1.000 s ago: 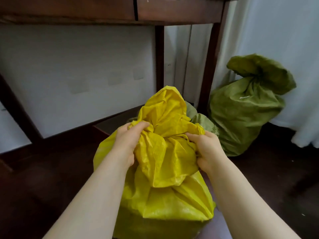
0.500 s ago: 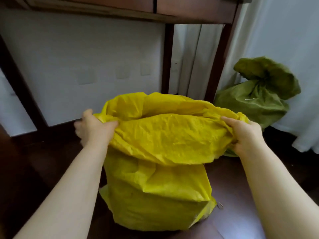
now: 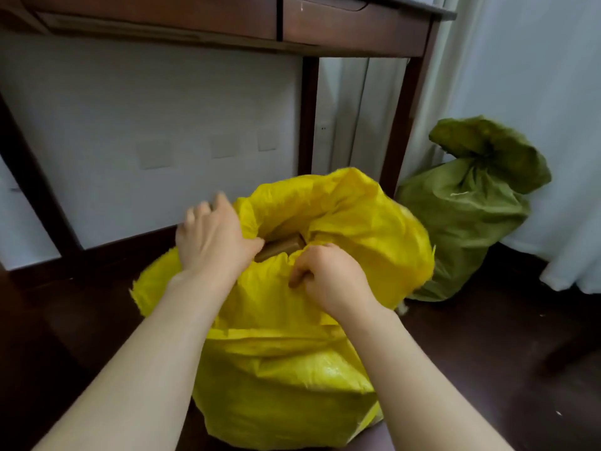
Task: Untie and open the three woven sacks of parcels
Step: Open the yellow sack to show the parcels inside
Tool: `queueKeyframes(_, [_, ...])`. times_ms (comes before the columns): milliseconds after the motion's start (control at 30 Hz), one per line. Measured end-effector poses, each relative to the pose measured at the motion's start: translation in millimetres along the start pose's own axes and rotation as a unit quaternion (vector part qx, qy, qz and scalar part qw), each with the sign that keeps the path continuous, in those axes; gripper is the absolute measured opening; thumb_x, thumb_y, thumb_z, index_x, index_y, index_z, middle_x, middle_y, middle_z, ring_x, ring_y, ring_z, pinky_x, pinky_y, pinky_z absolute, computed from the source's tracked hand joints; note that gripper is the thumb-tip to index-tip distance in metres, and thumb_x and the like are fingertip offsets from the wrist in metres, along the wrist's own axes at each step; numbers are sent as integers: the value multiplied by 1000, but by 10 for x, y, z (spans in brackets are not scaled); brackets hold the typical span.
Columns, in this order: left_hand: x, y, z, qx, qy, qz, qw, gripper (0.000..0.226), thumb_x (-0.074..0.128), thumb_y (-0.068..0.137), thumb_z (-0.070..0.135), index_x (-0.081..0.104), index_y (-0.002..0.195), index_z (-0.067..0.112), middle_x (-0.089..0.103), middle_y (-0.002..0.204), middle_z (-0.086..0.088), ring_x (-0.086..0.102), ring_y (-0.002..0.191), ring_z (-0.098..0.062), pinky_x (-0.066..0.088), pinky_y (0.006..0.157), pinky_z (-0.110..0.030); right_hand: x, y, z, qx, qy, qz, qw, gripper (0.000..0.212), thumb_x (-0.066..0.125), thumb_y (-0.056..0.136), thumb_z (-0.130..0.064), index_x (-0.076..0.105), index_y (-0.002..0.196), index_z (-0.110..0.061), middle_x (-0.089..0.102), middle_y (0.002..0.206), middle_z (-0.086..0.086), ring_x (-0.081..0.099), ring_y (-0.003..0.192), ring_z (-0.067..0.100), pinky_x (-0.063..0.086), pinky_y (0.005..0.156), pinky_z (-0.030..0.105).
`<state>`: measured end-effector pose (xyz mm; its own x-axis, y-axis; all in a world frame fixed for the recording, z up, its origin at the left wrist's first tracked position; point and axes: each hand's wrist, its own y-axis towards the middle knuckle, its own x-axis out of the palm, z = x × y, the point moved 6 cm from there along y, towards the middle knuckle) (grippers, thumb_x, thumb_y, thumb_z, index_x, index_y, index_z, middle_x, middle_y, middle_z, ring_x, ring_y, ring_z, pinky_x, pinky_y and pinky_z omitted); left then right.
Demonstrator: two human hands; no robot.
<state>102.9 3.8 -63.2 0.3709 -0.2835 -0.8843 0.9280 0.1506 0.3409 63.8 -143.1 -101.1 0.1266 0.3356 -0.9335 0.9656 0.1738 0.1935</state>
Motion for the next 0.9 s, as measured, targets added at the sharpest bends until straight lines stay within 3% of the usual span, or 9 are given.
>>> queueKeyframes(67, [-59,170,239,73,1,-4,997,104,75,74,32,5,149,14,23,152,-15,24,139,-34,25,111,-50,5,8,39,-3,68,39,997,32,52,83,-7,70,103,-26,61,115,0,53,112,23,46,88,35])
queueKeyframes(133, [17,304,444,106,29,-70,991,106,73,78,31,-5,149,22,27,152,-11,26,140,-32,16,113,-55,8,6,63,-3,97,44,994,42,59,84,-19,57,124,-30,46,135,0,49,120,23,48,89,37])
queueKeyframes(233, [195,398,545,137,59,-107,983,67,49,91,10,15,148,23,45,142,-10,43,130,-33,29,110,-46,171,-46,66,17,25,-51,998,87,69,79,-28,16,147,-41,14,157,-2,26,137,28,41,102,41])
queueKeyframes(300, [242,410,496,124,5,-120,985,59,37,91,6,26,144,27,44,142,-13,43,128,-35,37,102,-40,301,-69,80,10,-55,-74,996,83,60,87,-20,8,148,-42,33,149,3,32,132,31,41,99,40])
queueKeyframes(433, [197,360,401,115,-25,-196,973,42,50,86,24,47,128,28,53,133,-9,48,120,-33,42,94,-36,366,-161,166,16,-8,-78,997,40,40,95,-29,46,135,-31,52,129,10,47,122,31,41,93,33])
queueKeyframes(600, [47,417,209,54,-10,-213,976,54,54,75,70,60,73,16,59,80,-5,55,86,-27,43,74,-33,-430,-49,334,-32,-54,54,997,34,51,82,-10,68,108,-24,52,129,-1,41,121,27,44,87,35])
queueKeyframes(733, [-208,659,-163,-92,-120,-113,982,55,41,96,42,59,116,-7,54,128,-27,49,120,-40,40,96,-40,-986,11,873,111,-97,89,985,31,50,83,-8,69,107,-14,59,120,1,49,116,25,47,84,34])
queueKeyframes(800, [-326,705,-307,-154,-201,-98,962,52,43,97,34,50,126,-8,48,135,-27,44,124,-41,37,100,-41,-1176,-44,1152,228,-108,52,966,22,50,86,-12,68,99,-11,61,94,3,58,90,24,49,69,34])
queueKeyframes(900, [-344,742,-324,-171,-284,-111,937,48,46,97,32,48,126,-6,51,128,-25,50,115,-38,42,93,-40,-1320,-17,1058,236,-32,33,971,17,52,80,-13,67,86,-8,59,76,4,56,73,24,48,62,34])
